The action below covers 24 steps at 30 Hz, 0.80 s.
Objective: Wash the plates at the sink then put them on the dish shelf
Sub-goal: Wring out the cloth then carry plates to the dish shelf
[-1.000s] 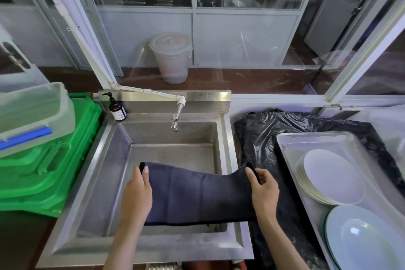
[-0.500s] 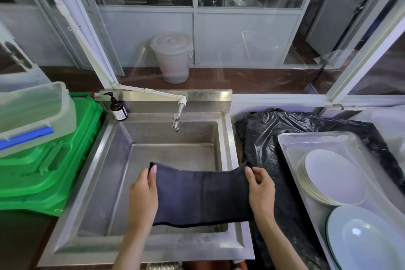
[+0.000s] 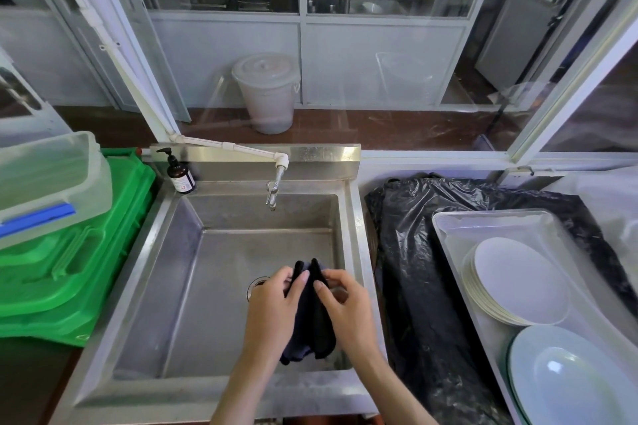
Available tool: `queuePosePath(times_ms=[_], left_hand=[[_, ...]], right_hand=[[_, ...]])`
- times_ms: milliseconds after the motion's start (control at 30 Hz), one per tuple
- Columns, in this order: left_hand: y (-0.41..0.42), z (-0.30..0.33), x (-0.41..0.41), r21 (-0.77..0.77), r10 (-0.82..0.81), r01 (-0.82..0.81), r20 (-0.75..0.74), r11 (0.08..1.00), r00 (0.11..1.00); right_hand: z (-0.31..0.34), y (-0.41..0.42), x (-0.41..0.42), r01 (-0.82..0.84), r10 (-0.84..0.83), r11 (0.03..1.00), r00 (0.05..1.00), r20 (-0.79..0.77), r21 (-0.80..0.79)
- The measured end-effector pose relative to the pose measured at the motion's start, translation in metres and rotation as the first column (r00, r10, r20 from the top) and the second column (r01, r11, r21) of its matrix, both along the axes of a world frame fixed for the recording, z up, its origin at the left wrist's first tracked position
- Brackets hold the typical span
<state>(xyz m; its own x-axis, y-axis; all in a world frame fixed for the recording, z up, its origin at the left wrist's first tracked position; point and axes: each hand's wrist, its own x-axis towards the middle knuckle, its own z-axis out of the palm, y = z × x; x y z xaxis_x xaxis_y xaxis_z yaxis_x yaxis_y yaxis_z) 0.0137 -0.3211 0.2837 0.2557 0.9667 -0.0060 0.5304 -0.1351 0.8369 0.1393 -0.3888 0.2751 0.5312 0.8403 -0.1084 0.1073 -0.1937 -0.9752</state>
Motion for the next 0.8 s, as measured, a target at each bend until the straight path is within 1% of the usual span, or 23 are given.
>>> queuePosePath(times_ms=[167, 300, 400, 567, 667, 800], left_hand=[[-0.003, 0.002, 0.004, -0.069, 0.055, -0.052, 0.037, 0.996, 0.998], [-0.006, 0.006, 0.008, -0.129, 0.032, -0.025, 0.052, 0.991, 0.998], [-0.007, 0.011, 0.011, -0.205, 0.043, -0.020, 0.106, 0.978, 0.993], [-0.002, 0.008, 0.014, -0.296, 0.108, -0.063, 0.138, 0.953, 0.984], [0.001, 0.004, 0.014, -0.335, 0.105, -0.048, 0.154, 0.941, 0.982], [0.000, 0.005, 0.016, -0.437, 0.107, 0.017, 0.257, 0.899, 0.960]], right_hand=[[-0.004, 0.000, 0.000, -0.001, 0.001, 1.000, 0.998, 0.058, 0.005], [-0.005, 0.002, -0.001, 0.010, -0.010, 1.000, 0.995, 0.104, 0.006], [-0.007, 0.003, 0.001, -0.010, 0.003, 0.999, 0.985, 0.170, 0.038], [-0.004, 0.003, 0.002, -0.046, 0.022, 0.994, 0.970, 0.243, 0.095], [-0.007, 0.004, 0.002, -0.063, 0.024, 0.990, 0.959, 0.283, 0.127], [-0.010, 0.005, 0.003, -0.096, 0.049, 0.987, 0.947, 0.318, 0.133]])
